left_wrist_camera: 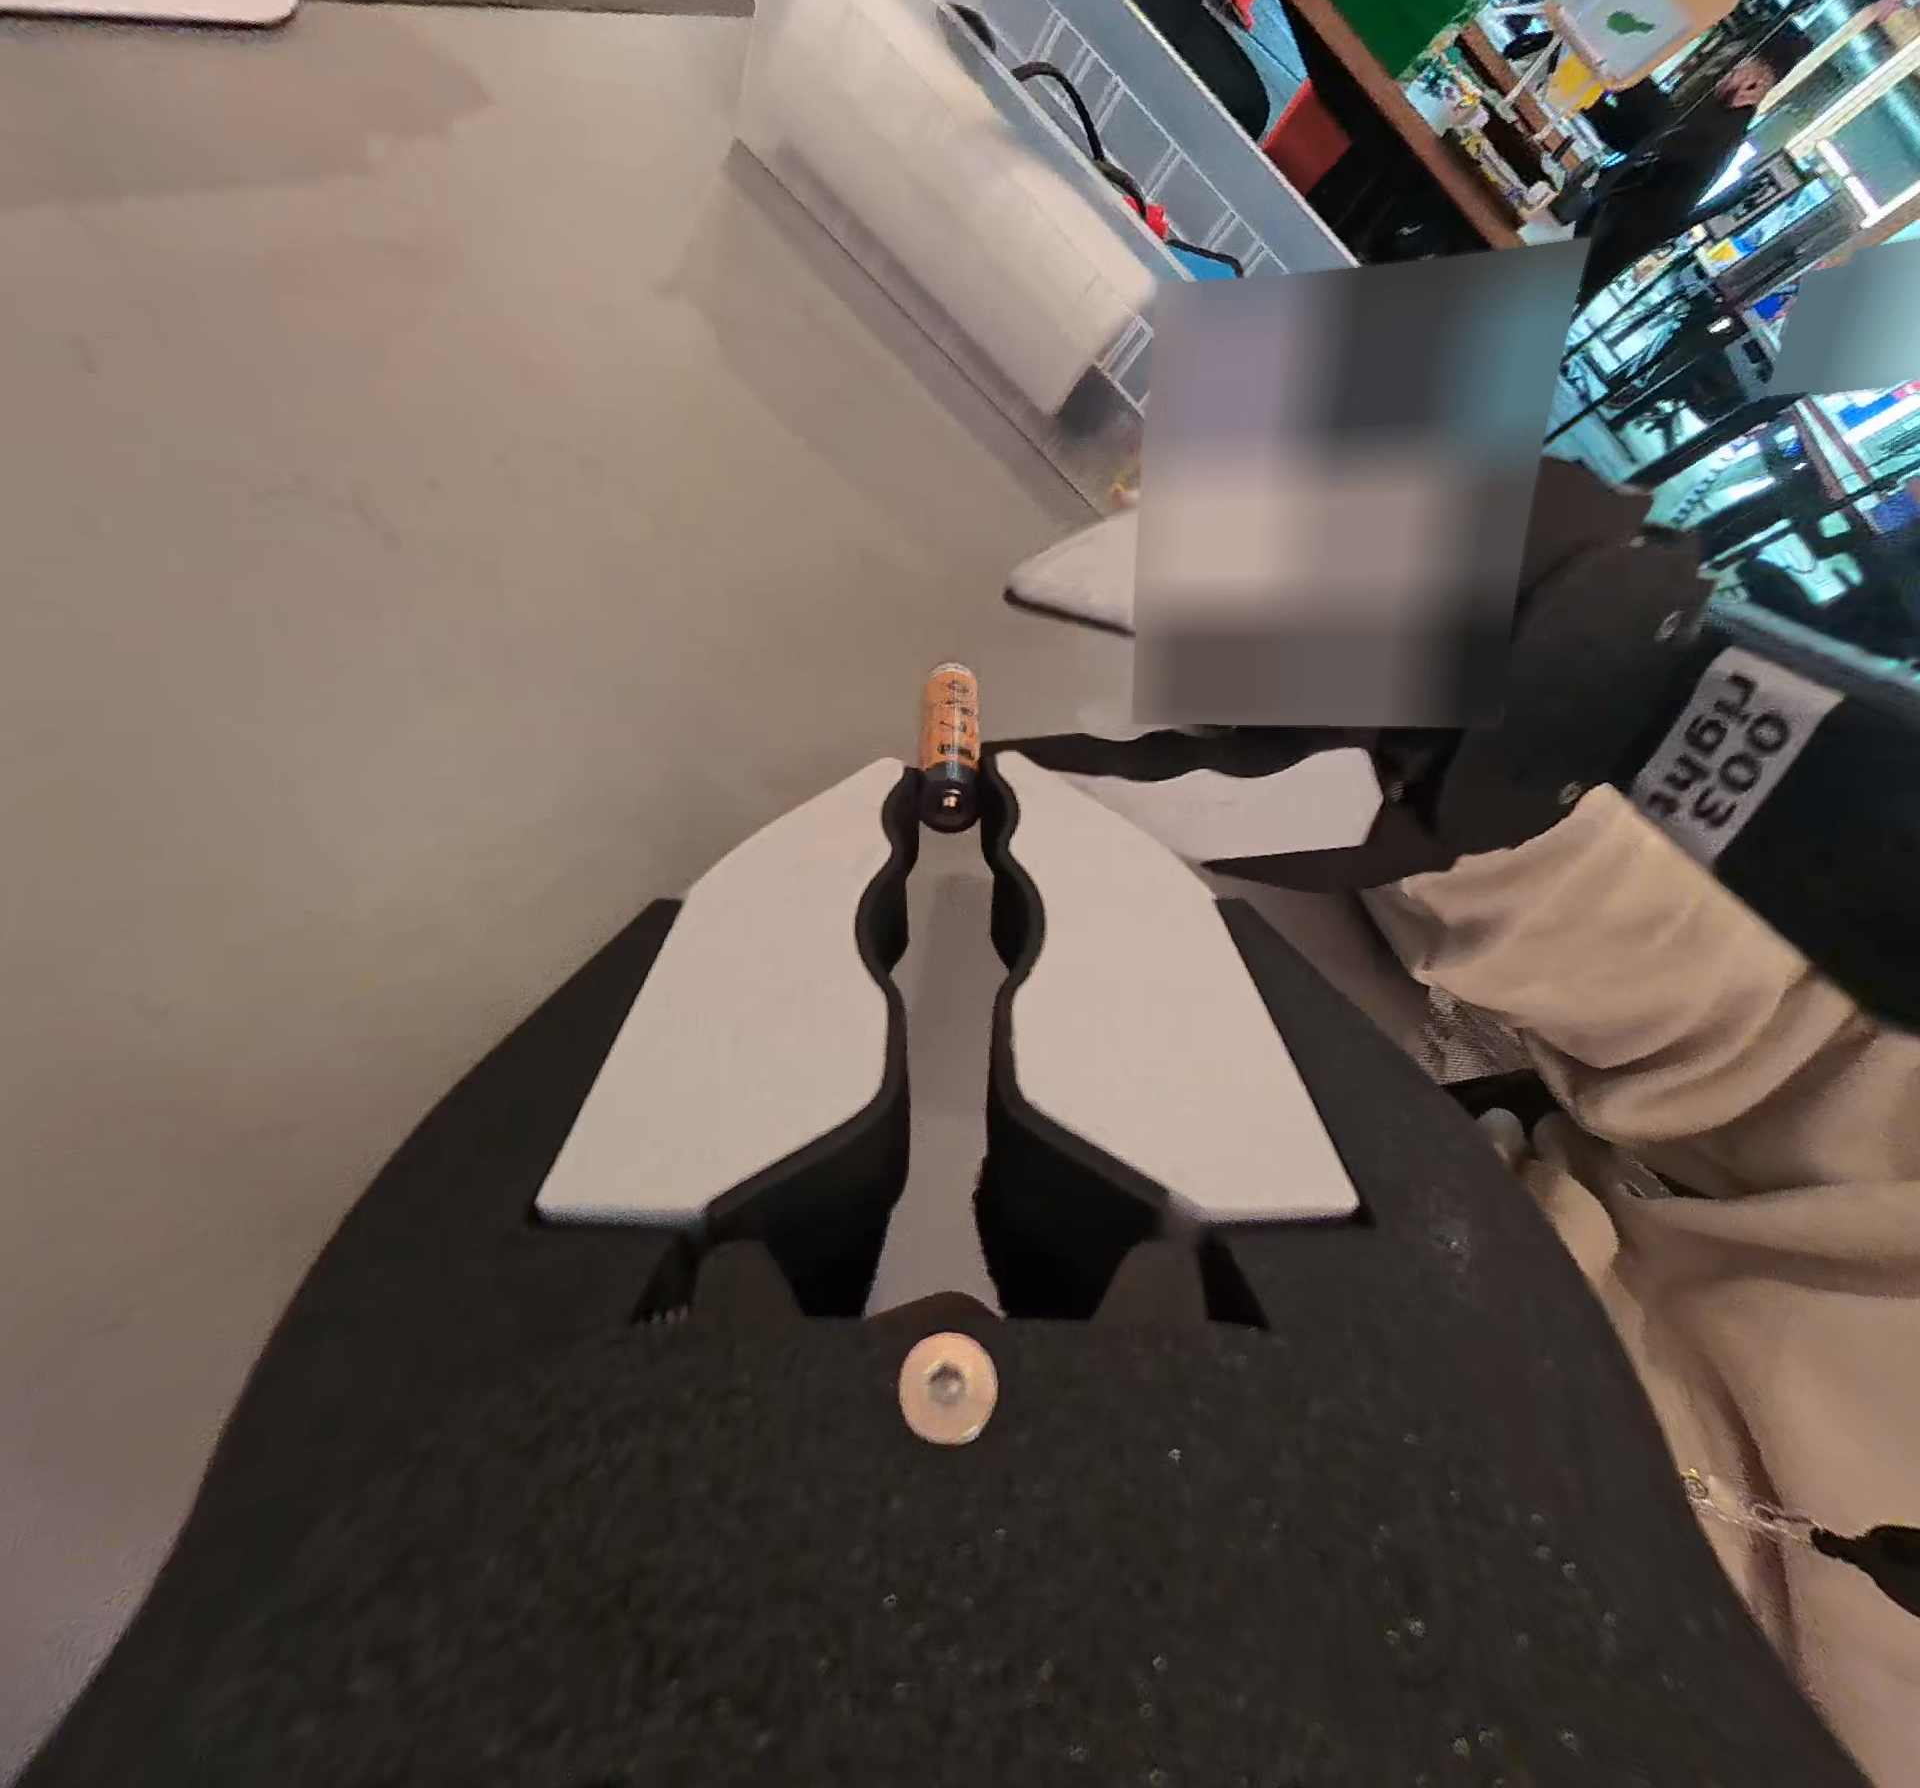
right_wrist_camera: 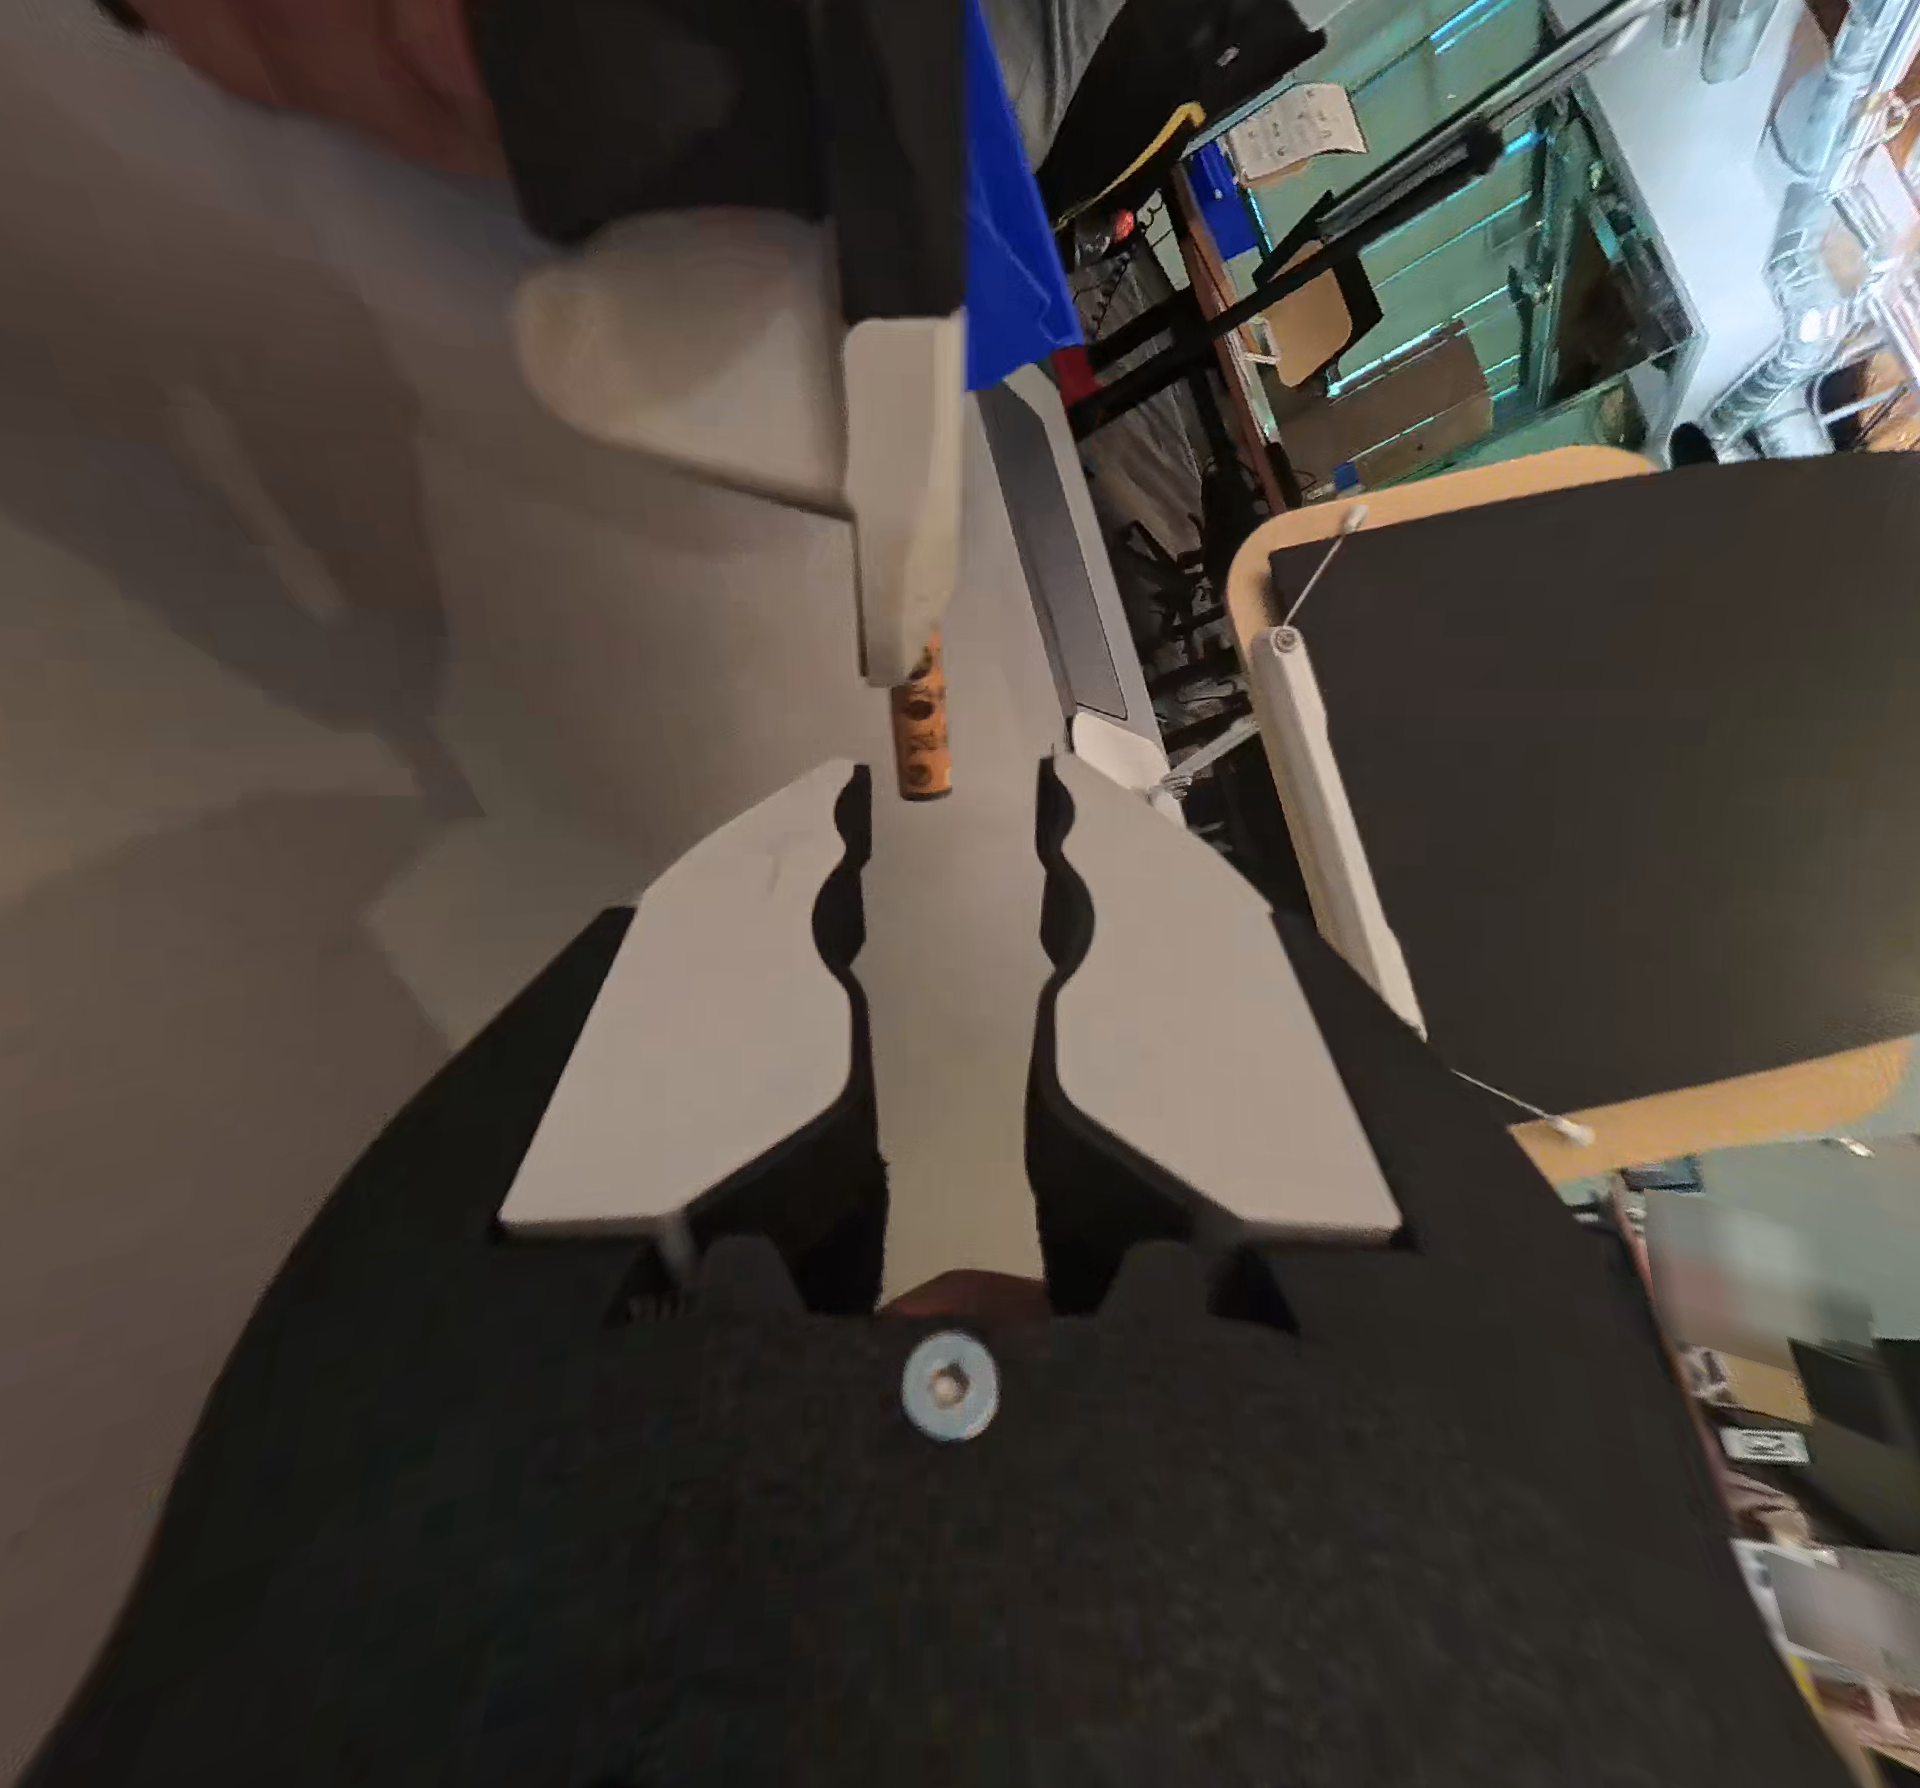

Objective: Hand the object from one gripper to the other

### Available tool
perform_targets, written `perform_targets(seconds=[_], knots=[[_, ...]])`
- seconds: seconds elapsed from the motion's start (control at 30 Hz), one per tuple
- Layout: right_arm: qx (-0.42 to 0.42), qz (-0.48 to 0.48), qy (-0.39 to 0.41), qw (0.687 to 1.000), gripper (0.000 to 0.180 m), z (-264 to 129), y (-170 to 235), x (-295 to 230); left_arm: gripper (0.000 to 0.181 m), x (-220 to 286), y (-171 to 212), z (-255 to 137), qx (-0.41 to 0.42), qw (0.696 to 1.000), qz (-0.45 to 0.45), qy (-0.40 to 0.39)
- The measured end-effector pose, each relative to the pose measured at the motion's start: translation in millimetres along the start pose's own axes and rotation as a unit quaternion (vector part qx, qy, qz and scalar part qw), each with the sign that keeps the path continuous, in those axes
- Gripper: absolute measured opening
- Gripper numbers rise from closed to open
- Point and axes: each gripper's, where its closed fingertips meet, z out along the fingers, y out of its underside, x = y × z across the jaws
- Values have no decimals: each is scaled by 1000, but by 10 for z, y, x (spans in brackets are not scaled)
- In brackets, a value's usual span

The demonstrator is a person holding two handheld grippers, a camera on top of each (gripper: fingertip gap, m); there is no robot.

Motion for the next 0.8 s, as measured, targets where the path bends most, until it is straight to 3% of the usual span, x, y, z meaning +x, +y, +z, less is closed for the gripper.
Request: perform_targets(seconds=[0.2, 0.27, 0.47, 0.67, 0.73, 0.8], knots=[[-22, -56, -4, 998, 27, 113, 64, -211, 10, 4, 81, 39, -19, 1000, -22, 11], [-26, -57, 15, 998, 11, 115, 57, -177, 10, 5, 123, 65, -33, 999, -15, 4], [-10, -48, 6, 999, 11, 85, 43, -154, 14, 43, 140, 47, -51, 999, 9, 18], [-18, -158, 36, 987, 11, 20, 103, -77, 24, 39, 57, -232, -75, 995, 46, 42], [7, -200, 45, 979, 10, -30, 23, -97, 25, 138, 62, -351, -91, 990, 84, 69], [54, -176, 46, 982, 11, -100, -132, -102, 29, 331, 114, -472, -106, 979, 114, 129]])
